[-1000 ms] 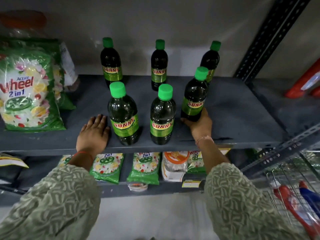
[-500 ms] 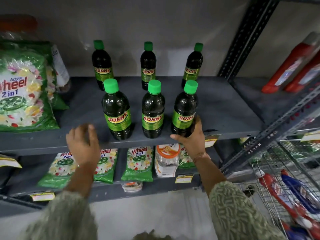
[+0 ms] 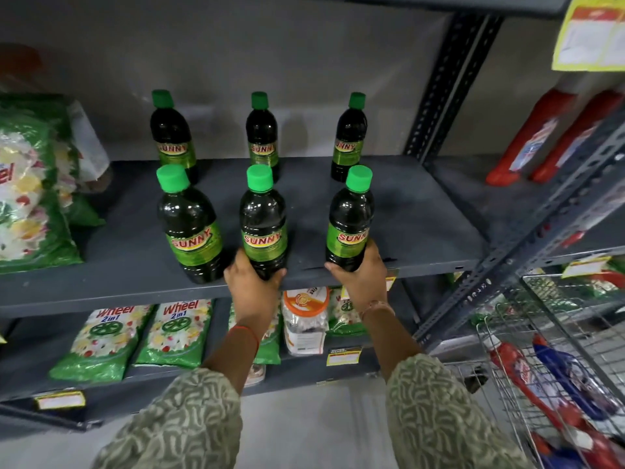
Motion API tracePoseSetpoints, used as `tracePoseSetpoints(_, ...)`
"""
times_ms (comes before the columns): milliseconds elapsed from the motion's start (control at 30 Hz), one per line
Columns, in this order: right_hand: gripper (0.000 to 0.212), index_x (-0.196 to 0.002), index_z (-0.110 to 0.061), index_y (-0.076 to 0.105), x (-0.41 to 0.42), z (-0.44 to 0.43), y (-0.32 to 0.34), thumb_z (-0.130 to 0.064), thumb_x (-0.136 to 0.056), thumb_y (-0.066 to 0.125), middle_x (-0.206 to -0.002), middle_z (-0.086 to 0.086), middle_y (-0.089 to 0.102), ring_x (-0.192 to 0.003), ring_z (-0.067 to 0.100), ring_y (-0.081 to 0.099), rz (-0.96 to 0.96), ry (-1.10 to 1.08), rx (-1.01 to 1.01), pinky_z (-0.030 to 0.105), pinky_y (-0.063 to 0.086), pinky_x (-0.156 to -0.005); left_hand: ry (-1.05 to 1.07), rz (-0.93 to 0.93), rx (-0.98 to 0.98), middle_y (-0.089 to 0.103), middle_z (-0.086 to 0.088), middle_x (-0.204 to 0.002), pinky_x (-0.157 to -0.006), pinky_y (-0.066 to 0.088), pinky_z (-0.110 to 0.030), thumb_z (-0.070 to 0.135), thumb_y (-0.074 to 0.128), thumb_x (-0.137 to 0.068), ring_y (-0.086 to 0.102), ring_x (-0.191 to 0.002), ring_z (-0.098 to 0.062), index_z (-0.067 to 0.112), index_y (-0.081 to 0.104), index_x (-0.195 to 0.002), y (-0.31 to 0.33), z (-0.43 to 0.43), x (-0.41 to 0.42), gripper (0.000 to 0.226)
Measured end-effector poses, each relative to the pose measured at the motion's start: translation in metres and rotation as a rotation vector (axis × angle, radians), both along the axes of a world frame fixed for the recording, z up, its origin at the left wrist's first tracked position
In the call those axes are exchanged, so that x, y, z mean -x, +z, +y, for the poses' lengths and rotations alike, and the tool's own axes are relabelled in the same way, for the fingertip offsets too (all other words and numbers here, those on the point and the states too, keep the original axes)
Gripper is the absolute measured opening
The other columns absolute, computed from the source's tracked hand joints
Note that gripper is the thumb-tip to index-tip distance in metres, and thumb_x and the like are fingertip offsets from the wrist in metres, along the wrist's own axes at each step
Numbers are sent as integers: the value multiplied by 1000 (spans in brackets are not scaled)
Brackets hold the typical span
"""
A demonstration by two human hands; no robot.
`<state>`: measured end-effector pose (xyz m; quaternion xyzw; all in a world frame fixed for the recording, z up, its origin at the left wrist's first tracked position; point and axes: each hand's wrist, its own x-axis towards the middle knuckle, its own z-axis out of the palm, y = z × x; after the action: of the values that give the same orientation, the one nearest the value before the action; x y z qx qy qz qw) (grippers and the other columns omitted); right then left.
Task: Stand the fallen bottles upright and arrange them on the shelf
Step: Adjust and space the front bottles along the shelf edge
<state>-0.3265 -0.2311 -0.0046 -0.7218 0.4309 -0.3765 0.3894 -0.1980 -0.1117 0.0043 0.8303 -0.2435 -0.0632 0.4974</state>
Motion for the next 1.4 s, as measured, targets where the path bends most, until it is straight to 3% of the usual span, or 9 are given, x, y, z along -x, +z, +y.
tracePoseSetpoints(367, 64, -111, -5, 49, 56, -54, -10, -23, -61, 84, -108, 17, 64, -100, 30, 59, 33, -80, -17, 43, 51, -89, -12, -36, 51, 53, -25, -115, -90, 41, -42, 22, 80, -65, 41, -112, -38, 0, 43, -112, -11, -15, 10, 64)
tracePoseSetpoints(500, 75, -119, -6, 45, 56, -52, -6, -25, -59, 85, -115, 15, 61, -108, 30, 57, 17, -63, -29, 38, 48, -91, -25, -28, 41, 51, -25, -119, -92, 40, -41, 25, 81, -62, 40, -114, -36, 2, 42, -117, -10, -17, 9, 71)
tracePoseSetpoints(600, 105, -139, -11, 25, 58, -32, -9, -31, -56, 86, -143, 13, 37, -132, 26, 36, -135, -120, -68, 37, 33, -109, -53, 12, 83, 52, -21, -122, -92, 40, -37, 25, 83, -61, 43, -115, -34, 6, 40, -124, -9, -6, 11, 79)
tracePoseSetpoints(667, 102, -141, -21, 22, 52, 3, -14, -47, -60, 78, -145, 2, 21, -133, 26, 28, -172, -203, 31, 37, 28, -109, -25, -5, 161, 51, -23, -118, -90, 44, -37, 31, 80, -63, 50, -108, -35, 2, 40, -125, -11, 13, 14, 79)
tracePoseSetpoints(733, 88, -135, -26, 30, 37, 39, -18, -57, -64, 71, -132, -12, 21, -125, 20, 34, -166, -118, 172, 34, 34, -103, 82, -108, 196, 49, -30, -110, -86, 45, -42, 52, 67, -66, 50, -100, -41, -7, 42, -120, -16, 35, 14, 85)
tracePoseSetpoints(833, 95, -136, -25, 28, -6, 56, -8, -62, -59, 70, -135, -4, 31, -123, 16, 39, -76, 190, 82, 34, 40, -103, 236, -199, 177, 44, -36, -120, -97, 34, -44, 71, 52, -63, 41, -113, -48, -13, 36, -125, -17, 56, -8, 105)
tracePoseSetpoints(933, 109, -139, -18, 25, -48, 41, 7, -40, -51, 86, -142, 9, 38, -132, 24, 35, 58, 363, -91, 44, 34, -110, 246, -75, 129, 41, -23, -141, -116, 18, -47, 55, 72, -58, 33, -134, -36, -1, 22, -141, -10, 58, -42, 112)
tracePoseSetpoints(1100, 79, -120, -13, 45, -70, 32, 1, -20, -53, 86, -116, 10, 57, -114, 27, 51, 83, 298, -65, 30, 40, -94, 183, -70, 67, 68, -10, -115, -116, -6, -42, 31, 78, -65, 55, -118, -27, 13, 49, -123, -18, 58, -68, 67)
tracePoseSetpoints(1400, 64, -112, -17, 49, -71, 39, -6, -22, -58, 83, -102, -1, 55, -103, 20, 53, 79, 248, -30, 27, 39, -86, 238, -77, 108, 69, -18, -108, -119, 2, -37, 24, 82, -61, 57, -112, -34, 9, 55, -111, -19, 91, -112, 58)
